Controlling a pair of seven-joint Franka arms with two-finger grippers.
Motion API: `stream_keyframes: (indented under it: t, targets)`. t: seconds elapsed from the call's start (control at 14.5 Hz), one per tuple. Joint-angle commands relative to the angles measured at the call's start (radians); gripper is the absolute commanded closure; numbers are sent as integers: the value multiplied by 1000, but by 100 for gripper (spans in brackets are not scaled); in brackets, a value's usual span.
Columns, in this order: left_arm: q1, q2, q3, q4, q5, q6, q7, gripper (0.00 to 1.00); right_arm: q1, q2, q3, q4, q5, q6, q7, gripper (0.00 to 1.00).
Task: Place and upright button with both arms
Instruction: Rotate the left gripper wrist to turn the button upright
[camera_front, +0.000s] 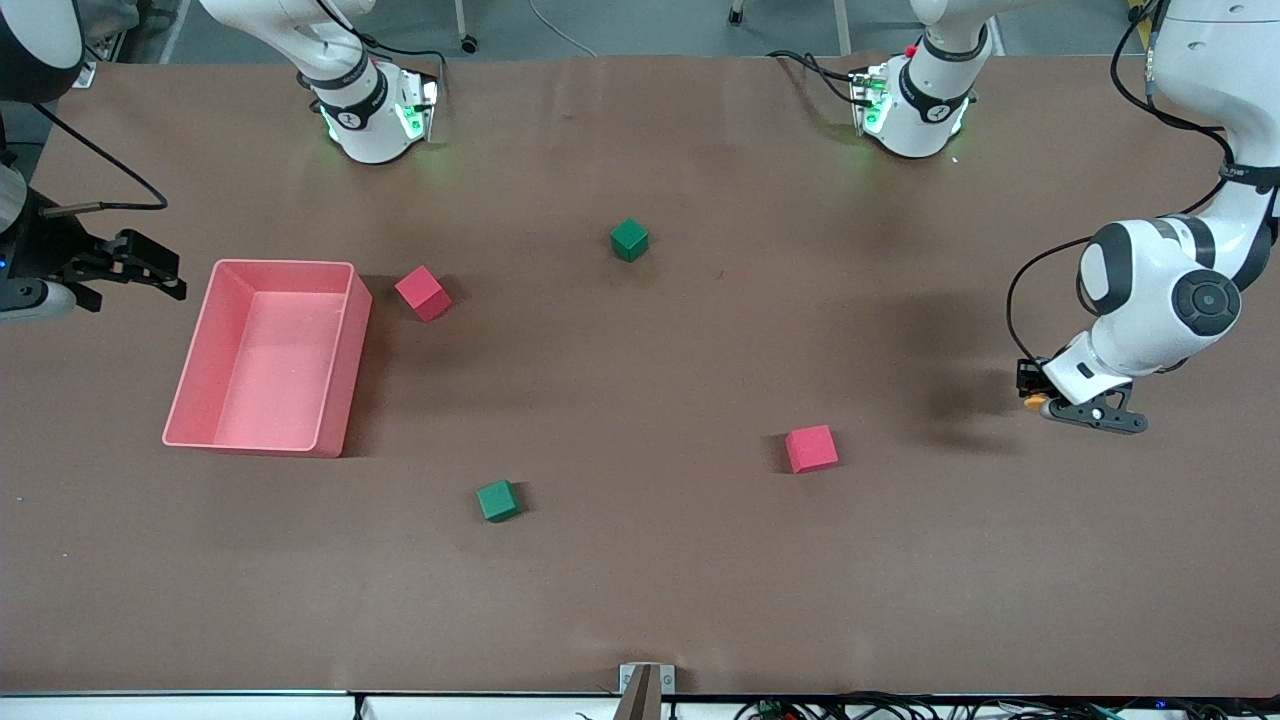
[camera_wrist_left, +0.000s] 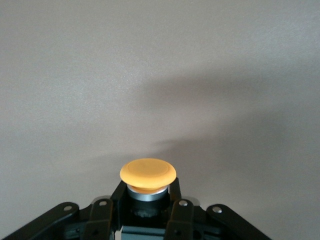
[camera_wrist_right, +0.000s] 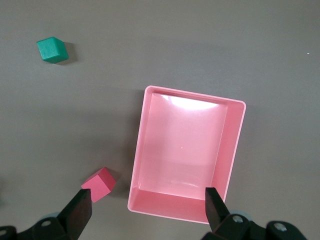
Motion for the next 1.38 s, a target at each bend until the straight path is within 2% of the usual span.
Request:
stream_keyframes:
  t: [0.0, 0.21, 0.55, 0.76, 0.9, 1.1, 1.31]
  targets:
    - [17, -25, -10, -15, -2, 22, 8, 100, 10, 2, -11, -2, 15, 0, -18, 0]
    - [21, -40, -10, -23, -15, 102, -105, 100, 11, 7, -8, -2, 15, 3, -18, 0]
    - [29, -78, 1, -164, -10, 463, -308, 100, 14, 16, -2, -2, 15, 6, -16, 0]
    - [90, -88, 6, -182, 25, 572, -314, 100, 13, 16, 1, -2, 15, 4, -16, 0]
    - [133, -85, 4, -179, 88, 595, -314, 100, 10, 16, 3, -2, 15, 0, -16, 0]
    - [129, -63, 6, -164, 93, 595, -343, 100, -4, 16, 21, -1, 15, -3, -16, 0]
    - [130, -37, 10, -97, 134, 516, -339, 100, -24, 16, 41, -1, 17, -3, -16, 0]
